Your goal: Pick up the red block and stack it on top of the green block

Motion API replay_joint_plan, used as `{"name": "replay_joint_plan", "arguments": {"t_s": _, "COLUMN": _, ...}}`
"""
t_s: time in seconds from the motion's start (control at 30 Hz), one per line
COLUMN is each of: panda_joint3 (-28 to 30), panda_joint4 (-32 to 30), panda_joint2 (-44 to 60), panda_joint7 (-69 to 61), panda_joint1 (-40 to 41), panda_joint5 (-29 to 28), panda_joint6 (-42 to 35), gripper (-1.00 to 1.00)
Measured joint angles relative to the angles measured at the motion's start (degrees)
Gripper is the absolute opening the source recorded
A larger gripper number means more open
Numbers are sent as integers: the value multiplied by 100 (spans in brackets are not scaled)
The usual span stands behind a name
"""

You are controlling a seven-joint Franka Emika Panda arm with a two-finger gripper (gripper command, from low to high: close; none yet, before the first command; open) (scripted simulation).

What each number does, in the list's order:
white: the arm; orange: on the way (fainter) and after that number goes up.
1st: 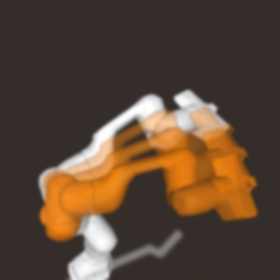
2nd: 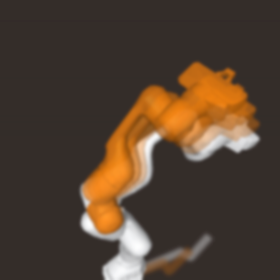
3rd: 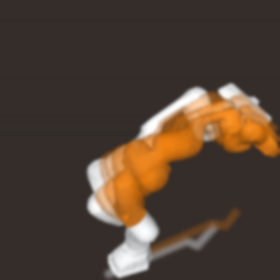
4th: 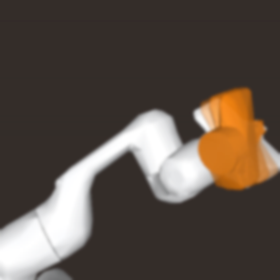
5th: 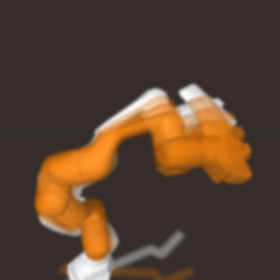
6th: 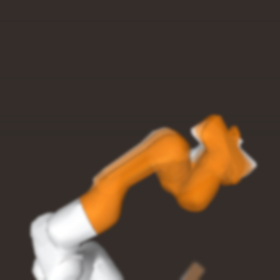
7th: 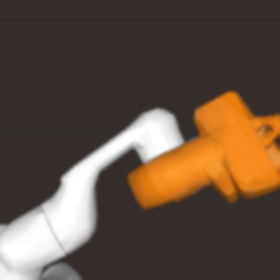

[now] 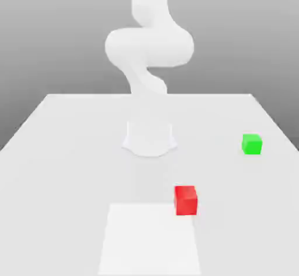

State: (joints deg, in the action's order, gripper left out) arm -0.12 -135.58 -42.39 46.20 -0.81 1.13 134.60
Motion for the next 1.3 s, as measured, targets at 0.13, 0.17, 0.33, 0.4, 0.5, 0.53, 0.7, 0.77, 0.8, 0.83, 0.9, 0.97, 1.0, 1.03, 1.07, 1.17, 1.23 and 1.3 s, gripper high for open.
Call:
{"name": "replay_joint_plan", "arguments": {"t_s": 0.13, "panda_joint3": -83, "panda_joint4": -719, "panda_joint2": 672, "panda_joint7": 85, "panda_joint1": -163, "panda_joint5": 190, "panda_joint6": 536, "gripper": 0}}
{"name": "replay_joint_plan", "arguments": {"t_s": 0.17, "panda_joint3": -115, "panda_joint4": -897, "panda_joint2": 837, "panda_joint7": 110, "panda_joint1": -204, "panda_joint5": 230, "panda_joint6": 669, "gripper": 0}}
{"name": "replay_joint_plan", "arguments": {"t_s": 0.33, "panda_joint3": -339, "panda_joint4": -1813, "panda_joint2": 1670, "panda_joint7": 280, "panda_joint1": -403, "panda_joint5": 382, "panda_joint6": 1341, "gripper": 0}}
{"name": "replay_joint_plan", "arguments": {"t_s": 0.4, "panda_joint3": -462, "panda_joint4": -2201, "panda_joint2": 2027, "panda_joint7": 377, "panda_joint1": -474, "panda_joint5": 416, "panda_joint6": 1627, "gripper": 0}}
{"name": "replay_joint_plan", "arguments": {"t_s": 0.5, "panda_joint3": -681, "panda_joint4": -2824, "panda_joint2": 2634, "panda_joint7": 594, "panda_joint1": -567, "panda_joint5": 396, "panda_joint6": 2108, "gripper": 0}}
{"name": "replay_joint_plan", "arguments": {"t_s": 0.53, "panda_joint3": -761, "panda_joint4": -2992, "panda_joint2": 2934, "panda_joint7": 688, "panda_joint1": -582, "panda_joint5": 359, "panda_joint6": 2338, "gripper": 0}}
{"name": "replay_joint_plan", "arguments": {"t_s": 0.7, "panda_joint3": -686, "panda_joint4": -3172, "panda_joint2": 4549, "panda_joint7": 1340, "panda_joint1": -672, "panda_joint5": -367, "panda_joint6": 3603, "gripper": 0}}
{"name": "replay_joint_plan", "arguments": {"t_s": 0.77, "panda_joint3": -392, "panda_joint4": -3124, "panda_joint2": 4984, "panda_joint7": 1529, "panda_joint1": -911, "panda_joint5": -616, "panda_joint6": 3972, "gripper": 0}}
{"name": "replay_joint_plan", "arguments": {"t_s": 0.8, "panda_joint3": -271, "panda_joint4": -3102, "panda_joint2": 5168, "panda_joint7": 1567, "panda_joint1": -1025, "panda_joint5": -657, "panda_joint6": 4129, "gripper": -100}}
{"name": "replay_joint_plan", "arguments": {"t_s": 0.83, "panda_joint3": -271, "panda_joint4": -3102, "panda_joint2": 5168, "panda_joint7": 1567, "panda_joint1": -1025, "panda_joint5": -657, "panda_joint6": 4129, "gripper": -100}}
{"name": "replay_joint_plan", "arguments": {"t_s": 0.9, "panda_joint3": -272, "panda_joint4": -3102, "panda_joint2": 5168, "panda_joint7": 1573, "panda_joint1": -1025, "panda_joint5": -662, "panda_joint6": 4131, "gripper": -100}}
{"name": "replay_joint_plan", "arguments": {"t_s": 0.97, "panda_joint3": -273, "panda_joint4": -3102, "panda_joint2": 5168, "panda_joint7": 1582, "panda_joint1": -1022, "panda_joint5": -671, "panda_joint6": 4134, "gripper": -100}}
{"name": "replay_joint_plan", "arguments": {"t_s": 1.0, "panda_joint3": -203, "panda_joint4": -3090, "panda_joint2": 5261, "panda_joint7": 1618, "panda_joint1": -1085, "panda_joint5": -717, "panda_joint6": 4215, "gripper": -100}}
{"name": "replay_joint_plan", "arguments": {"t_s": 1.03, "panda_joint3": -234, "panda_joint4": -3098, "panda_joint2": 5205, "panda_joint7": 1605, "panda_joint1": -1055, "panda_joint5": -706, "panda_joint6": 4165, "gripper": -100}}
{"name": "replay_joint_plan", "arguments": {"t_s": 1.07, "panda_joint3": -310, "panda_joint4": -3115, "panda_joint2": 5073, "panda_joint7": 1548, "panda_joint1": -996, "panda_joint5": -635, "panda_joint6": 4052, "gripper": -100}}
{"name": "replay_joint_plan", "arguments": {"t_s": 1.17, "panda_joint3": -464, "panda_joint4": -3192, "panda_joint2": 4518, "panda_joint7": 1279, "panda_joint1": -951, "panda_joint5": -268, "panda_joint6": 3577, "gripper": -100}}
{"name": "replay_joint_plan", "arguments": {"t_s": 1.23, "panda_joint3": -466, "panda_joint4": -3250, "panda_joint2": 4114, "panda_joint7": 1157, "panda_joint1": -996, "panda_joint5": -88, "panda_joint6": 3232, "gripper": -100}}
{"name": "replay_joint_plan", "arguments": {"t_s": 1.3, "panda_joint3": -467, "panda_joint4": -3311, "panda_joint2": 3716, "panda_joint7": 1082, "panda_joint1": -1036, "panda_joint5": 23, "panda_joint6": 2891, "gripper": -100}}
